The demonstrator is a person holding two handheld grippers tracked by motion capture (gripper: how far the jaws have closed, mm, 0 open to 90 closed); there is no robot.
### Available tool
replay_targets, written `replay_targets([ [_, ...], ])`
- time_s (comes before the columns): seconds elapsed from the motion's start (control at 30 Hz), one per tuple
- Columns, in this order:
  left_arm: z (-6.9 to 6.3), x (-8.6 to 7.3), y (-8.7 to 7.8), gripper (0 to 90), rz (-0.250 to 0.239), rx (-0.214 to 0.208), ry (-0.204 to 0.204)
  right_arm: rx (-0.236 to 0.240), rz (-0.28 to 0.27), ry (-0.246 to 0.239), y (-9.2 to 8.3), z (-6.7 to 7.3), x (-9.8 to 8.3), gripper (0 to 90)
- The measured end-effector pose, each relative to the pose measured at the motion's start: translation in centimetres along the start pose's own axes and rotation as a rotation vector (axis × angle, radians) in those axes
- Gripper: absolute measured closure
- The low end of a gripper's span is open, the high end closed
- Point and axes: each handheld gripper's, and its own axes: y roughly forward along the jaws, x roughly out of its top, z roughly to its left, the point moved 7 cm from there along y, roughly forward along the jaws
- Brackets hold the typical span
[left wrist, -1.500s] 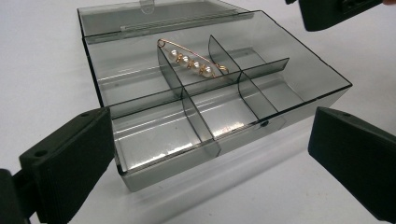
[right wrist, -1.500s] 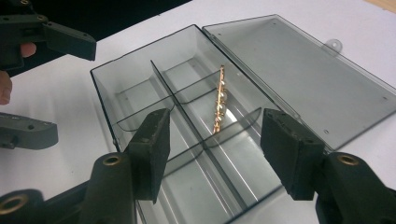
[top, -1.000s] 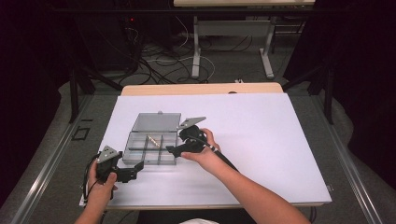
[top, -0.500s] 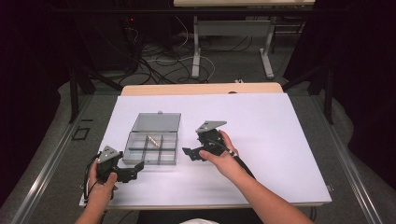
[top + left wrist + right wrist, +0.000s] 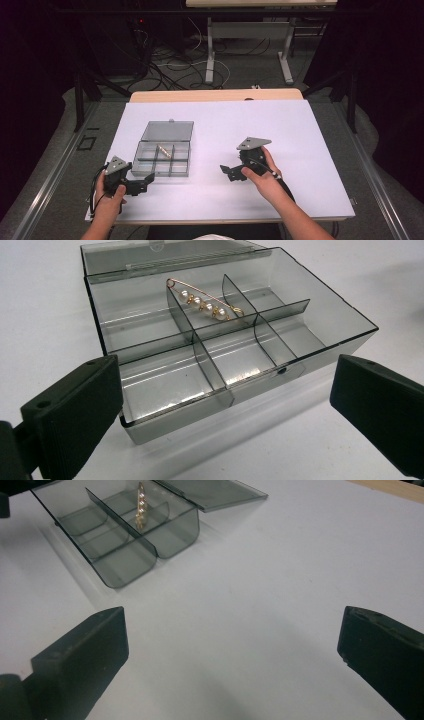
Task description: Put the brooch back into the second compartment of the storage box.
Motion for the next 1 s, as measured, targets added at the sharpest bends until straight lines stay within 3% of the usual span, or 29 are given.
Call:
replay_targets([
  [0.47, -0.1, 0.0, 0.0, 0.5, 0.001, 0.002, 0.002, -0.132, 0.000, 0.072, -3.9, -4.0, -4.1, 0.0],
  [1.0, 0.0, 0.0, 0.0, 0.5, 0.003, 0.003, 0.008, -0.250, -0.005, 0.158, -5.8, -7.5, -7.1, 0.0],
])
